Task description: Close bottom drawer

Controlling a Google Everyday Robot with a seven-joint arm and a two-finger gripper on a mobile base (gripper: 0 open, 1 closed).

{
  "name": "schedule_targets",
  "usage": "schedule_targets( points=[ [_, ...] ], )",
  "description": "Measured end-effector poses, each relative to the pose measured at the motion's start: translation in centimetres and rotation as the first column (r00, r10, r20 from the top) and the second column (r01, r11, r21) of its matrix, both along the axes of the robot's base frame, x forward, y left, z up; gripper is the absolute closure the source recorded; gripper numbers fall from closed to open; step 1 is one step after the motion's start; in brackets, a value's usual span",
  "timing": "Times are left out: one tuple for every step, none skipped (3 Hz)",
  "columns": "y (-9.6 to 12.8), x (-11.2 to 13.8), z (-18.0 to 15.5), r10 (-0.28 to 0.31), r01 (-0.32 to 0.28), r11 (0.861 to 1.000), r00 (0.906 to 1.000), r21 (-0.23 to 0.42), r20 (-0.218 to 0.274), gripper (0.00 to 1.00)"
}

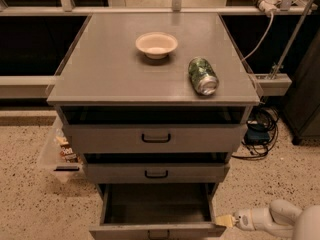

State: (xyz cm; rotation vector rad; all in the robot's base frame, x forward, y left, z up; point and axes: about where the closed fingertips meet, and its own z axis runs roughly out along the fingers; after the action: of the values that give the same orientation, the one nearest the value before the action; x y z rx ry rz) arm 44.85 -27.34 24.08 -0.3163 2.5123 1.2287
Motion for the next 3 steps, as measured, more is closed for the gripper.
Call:
schedule_targets(
  points=[
    [0.0, 0.0, 0.0, 0.0, 0.0, 1.0, 1.0, 0.0, 0.0, 1.0],
    [-0.8, -2.0, 0.2, -0.03, 0.03, 0.999, 0.9992, -0.023, -0.026, 1.0],
    [-1.6, -4.1, -1.9, -0.078, 0.08, 0.997, 0.9905, 0.006, -0.113, 1.0]
  ],
)
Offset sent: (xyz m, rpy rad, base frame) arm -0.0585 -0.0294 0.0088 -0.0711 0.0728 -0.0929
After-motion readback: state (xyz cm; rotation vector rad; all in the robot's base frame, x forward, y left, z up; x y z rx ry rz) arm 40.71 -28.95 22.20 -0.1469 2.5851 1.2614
